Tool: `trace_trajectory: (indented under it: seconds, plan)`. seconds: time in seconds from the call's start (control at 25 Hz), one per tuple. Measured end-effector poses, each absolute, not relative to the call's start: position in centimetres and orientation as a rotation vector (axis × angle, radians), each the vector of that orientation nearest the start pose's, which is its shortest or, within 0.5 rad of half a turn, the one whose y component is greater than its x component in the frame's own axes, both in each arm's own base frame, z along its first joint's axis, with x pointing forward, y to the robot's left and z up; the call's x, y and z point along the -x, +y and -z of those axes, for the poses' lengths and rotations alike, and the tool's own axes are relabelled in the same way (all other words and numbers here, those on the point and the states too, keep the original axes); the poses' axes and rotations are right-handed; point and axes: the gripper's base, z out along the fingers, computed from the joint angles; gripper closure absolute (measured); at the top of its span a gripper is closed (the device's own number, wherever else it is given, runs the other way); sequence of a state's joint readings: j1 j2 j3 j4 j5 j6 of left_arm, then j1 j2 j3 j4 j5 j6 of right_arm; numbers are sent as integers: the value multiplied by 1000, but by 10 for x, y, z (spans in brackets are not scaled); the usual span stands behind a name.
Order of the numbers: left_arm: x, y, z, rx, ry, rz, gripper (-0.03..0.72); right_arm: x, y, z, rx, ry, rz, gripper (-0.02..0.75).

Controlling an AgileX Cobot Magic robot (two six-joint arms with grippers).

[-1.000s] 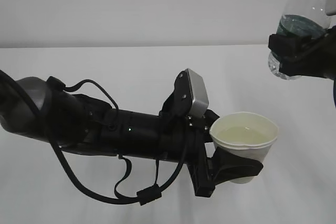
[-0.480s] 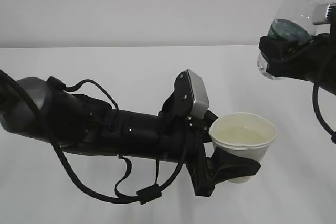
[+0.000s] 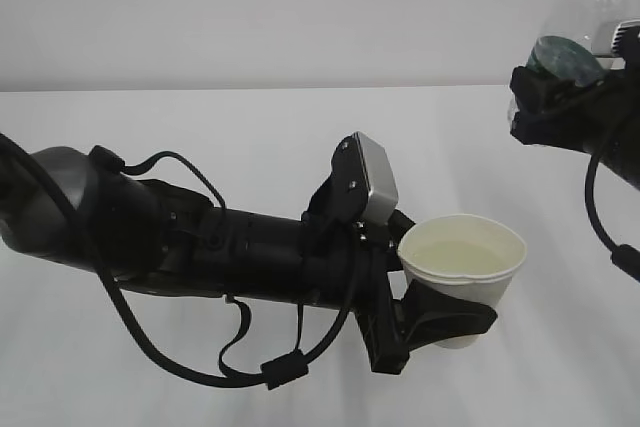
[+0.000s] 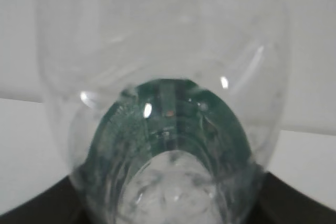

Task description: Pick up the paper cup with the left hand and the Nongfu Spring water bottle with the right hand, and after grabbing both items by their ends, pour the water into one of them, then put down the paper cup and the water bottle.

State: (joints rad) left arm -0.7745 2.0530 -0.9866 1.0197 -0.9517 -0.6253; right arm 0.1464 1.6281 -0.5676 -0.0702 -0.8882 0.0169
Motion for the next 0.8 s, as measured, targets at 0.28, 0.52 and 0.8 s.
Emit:
trace_trajectory:
  seconds: [0.28, 0.52, 0.8]
  plan:
    - [-231, -314, -138, -1321, 1478, 1160, 218, -308, 49, -179, 157, 1657, -130, 334]
    - [-231, -314, -138, -1318, 1474, 1155, 218, -313, 49, -159, 147, 1667, -130, 334]
    - [-232, -315, -138, -1325, 1455, 1137, 218, -317, 47, -128, 117, 1718, -116, 334]
